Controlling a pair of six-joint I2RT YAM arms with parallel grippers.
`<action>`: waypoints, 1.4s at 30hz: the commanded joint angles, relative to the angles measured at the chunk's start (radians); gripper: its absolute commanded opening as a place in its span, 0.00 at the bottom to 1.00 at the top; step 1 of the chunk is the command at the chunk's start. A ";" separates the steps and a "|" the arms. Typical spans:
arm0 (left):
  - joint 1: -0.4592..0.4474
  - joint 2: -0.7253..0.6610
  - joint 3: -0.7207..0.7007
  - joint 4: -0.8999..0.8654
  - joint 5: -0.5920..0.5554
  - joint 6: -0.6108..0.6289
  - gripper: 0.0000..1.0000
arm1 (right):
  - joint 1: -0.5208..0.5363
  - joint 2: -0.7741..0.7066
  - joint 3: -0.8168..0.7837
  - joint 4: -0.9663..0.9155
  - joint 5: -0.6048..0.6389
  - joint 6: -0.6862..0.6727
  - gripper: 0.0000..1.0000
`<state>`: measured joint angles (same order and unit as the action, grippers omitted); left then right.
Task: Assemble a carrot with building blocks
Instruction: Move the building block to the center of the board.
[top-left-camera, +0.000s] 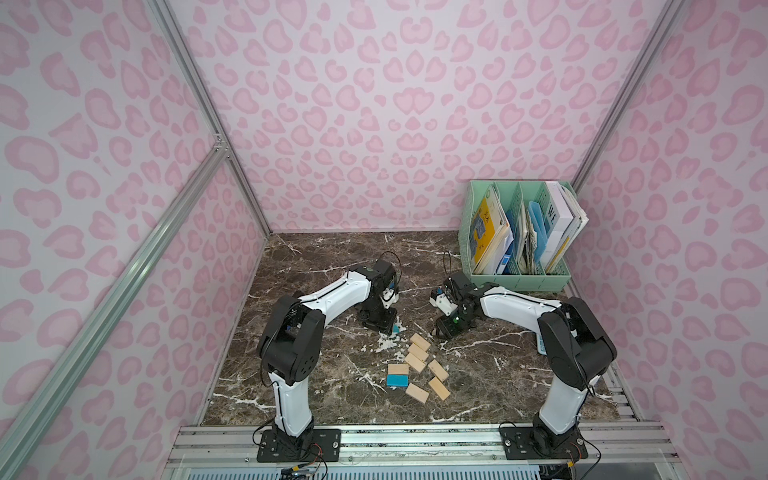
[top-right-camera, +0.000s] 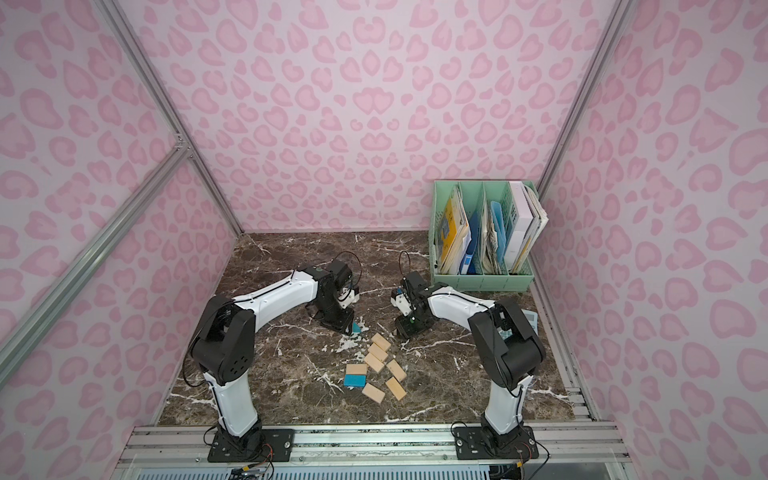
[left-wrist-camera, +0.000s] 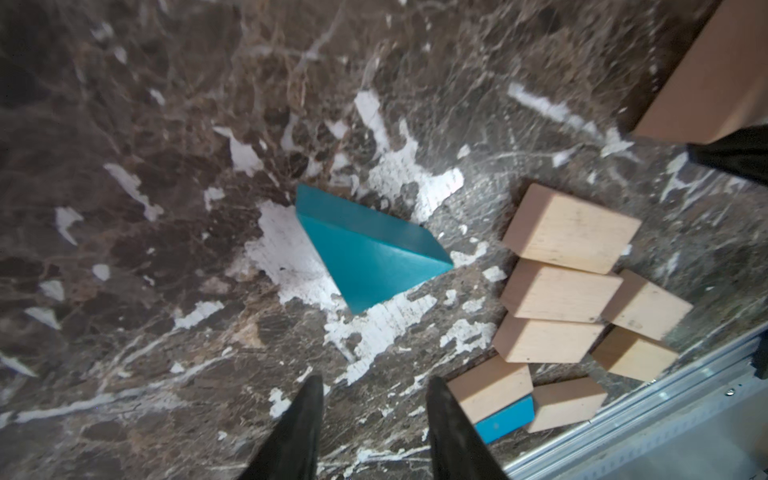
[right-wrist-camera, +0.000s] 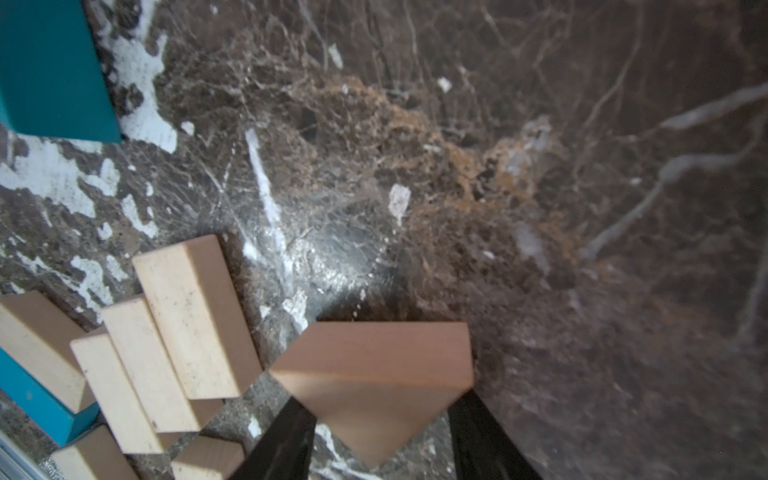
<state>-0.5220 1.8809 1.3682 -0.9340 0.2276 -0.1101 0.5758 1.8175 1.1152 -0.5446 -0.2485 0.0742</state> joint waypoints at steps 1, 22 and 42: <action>0.000 -0.034 -0.047 0.066 -0.039 -0.011 0.41 | 0.001 0.009 0.007 -0.022 0.034 -0.004 0.52; -0.001 0.027 -0.066 0.154 -0.041 0.035 0.41 | 0.002 0.023 0.023 -0.025 0.038 0.006 0.51; -0.001 0.090 0.005 0.160 0.011 0.033 0.41 | 0.002 0.043 0.050 -0.034 0.040 -0.007 0.50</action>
<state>-0.5228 1.9682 1.3659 -0.7670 0.2264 -0.0792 0.5766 1.8523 1.1618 -0.5552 -0.2218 0.0746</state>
